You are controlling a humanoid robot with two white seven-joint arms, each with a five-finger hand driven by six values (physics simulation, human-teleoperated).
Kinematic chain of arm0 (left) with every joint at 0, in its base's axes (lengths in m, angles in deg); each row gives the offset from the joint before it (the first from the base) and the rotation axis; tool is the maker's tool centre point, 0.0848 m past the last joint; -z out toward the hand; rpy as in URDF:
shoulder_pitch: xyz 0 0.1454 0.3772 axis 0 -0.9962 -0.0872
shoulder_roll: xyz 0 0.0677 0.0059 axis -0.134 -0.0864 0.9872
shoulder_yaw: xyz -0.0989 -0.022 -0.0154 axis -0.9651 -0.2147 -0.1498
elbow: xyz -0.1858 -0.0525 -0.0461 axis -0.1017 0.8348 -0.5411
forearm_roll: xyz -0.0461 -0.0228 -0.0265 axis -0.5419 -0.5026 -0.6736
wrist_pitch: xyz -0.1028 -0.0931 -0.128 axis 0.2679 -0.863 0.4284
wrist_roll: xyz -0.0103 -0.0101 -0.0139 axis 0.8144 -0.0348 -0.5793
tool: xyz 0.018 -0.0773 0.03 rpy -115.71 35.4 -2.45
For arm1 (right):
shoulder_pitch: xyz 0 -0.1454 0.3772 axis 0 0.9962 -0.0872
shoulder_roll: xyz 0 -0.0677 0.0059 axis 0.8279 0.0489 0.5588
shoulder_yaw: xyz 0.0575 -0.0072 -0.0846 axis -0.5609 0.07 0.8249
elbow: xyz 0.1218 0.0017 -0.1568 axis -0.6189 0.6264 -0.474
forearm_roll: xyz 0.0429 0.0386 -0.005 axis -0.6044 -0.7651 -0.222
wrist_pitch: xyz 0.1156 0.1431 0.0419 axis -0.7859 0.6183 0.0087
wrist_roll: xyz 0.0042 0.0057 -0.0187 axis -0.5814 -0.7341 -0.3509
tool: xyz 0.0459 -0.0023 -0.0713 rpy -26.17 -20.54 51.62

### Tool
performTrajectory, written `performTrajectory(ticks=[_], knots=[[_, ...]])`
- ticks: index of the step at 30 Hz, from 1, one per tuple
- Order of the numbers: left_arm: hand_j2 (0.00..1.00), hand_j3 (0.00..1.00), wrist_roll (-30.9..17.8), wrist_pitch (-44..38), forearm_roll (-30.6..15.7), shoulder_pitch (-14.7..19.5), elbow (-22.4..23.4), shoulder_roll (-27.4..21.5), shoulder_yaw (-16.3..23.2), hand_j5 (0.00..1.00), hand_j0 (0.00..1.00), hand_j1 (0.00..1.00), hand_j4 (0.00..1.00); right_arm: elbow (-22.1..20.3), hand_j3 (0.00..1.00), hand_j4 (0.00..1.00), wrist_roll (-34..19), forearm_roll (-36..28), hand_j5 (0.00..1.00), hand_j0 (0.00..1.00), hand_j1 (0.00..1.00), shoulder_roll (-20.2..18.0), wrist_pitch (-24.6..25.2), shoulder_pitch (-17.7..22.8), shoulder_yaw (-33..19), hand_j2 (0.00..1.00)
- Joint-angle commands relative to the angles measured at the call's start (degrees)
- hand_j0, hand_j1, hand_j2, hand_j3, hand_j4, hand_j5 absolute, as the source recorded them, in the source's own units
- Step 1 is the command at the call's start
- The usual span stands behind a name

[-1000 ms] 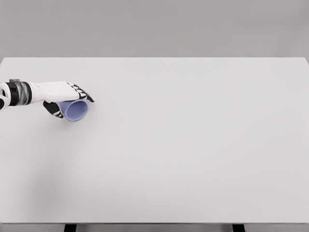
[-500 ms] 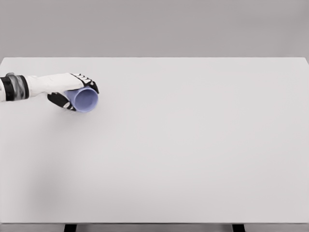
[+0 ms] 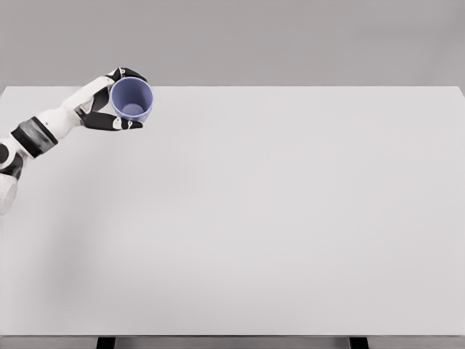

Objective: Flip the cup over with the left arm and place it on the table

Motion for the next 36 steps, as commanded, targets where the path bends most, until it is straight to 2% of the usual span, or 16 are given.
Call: performTrajectory(ticks=[1,3,5,10,17,19,22,26,36], knots=[[0.38,0.38,0.03,-2.38,-1.39,0.0,1.31,0.72,-0.09,0.38,0.38,0.38,0.38,-0.08,1.0,1.0,-0.01,-0.01,1.0,1.0,1.0,0.0,0.03,0.0,0.0,1.0],[0.42,0.42,0.03,-7.56,-1.48,0.09,1.31,0.72,-0.26,0.42,0.42,0.42,0.42,0.01,1.0,1.0,-0.01,-0.01,1.0,1.0,1.0,0.0,0.04,0.0,0.0,1.0],[0.5,0.5,0.03,-13.89,-1.39,0.18,1.31,0.72,-0.26,0.5,0.5,0.5,0.5,0.01,1.0,1.0,-0.01,-0.01,1.0,1.0,1.0,0.0,0.04,0.0,0.0,1.0],[0.54,0.54,0.03,-20.49,-1.39,0.35,1.22,0.8,-0.35,0.54,0.54,0.54,0.54,0.01,1.0,1.0,-0.01,-0.01,1.0,1.0,1.0,0.0,-0.05,0.0,0.0,1.0],[0.59,0.59,0.03,-20.75,-1.3,-0.09,1.05,0.89,-0.44,0.59,0.59,0.59,0.59,0.01,1.0,1.0,-0.01,-0.01,1.0,1.0,1.0,0.0,0.04,0.0,0.0,1.0],[0.69,0.69,0.03,-20.49,-0.86,-0.17,1.05,0.89,-0.35,0.69,0.69,0.69,0.69,0.01,1.0,1.0,-0.01,-0.01,1.0,1.0,1.0,0.0,0.03,0.0,0.0,1.0],[0.78,0.78,0.03,-20.23,-0.6,-0.35,0.87,0.98,-0.35,0.78,0.78,0.78,0.78,0.01,1.0,1.0,-0.01,-0.01,1.0,1.0,1.0,0.0,0.04,0.0,0.0,1.0],[0.99,0.99,0.03,-19.78,-0.51,-0.53,0.34,0.8,-0.35,0.99,0.99,0.99,0.99,0.01,1.0,1.0,-0.01,-0.01,1.0,1.0,1.0,0.0,0.04,0.0,0.0,1.0],[1.0,1.0,0.03,-17.41,-0.78,-0.53,-0.97,0.1,-0.53,1.0,1.0,1.0,1.0,0.01,1.0,1.0,-0.01,-0.01,1.0,1.0,1.0,0.0,0.04,0.0,0.0,1.0]])
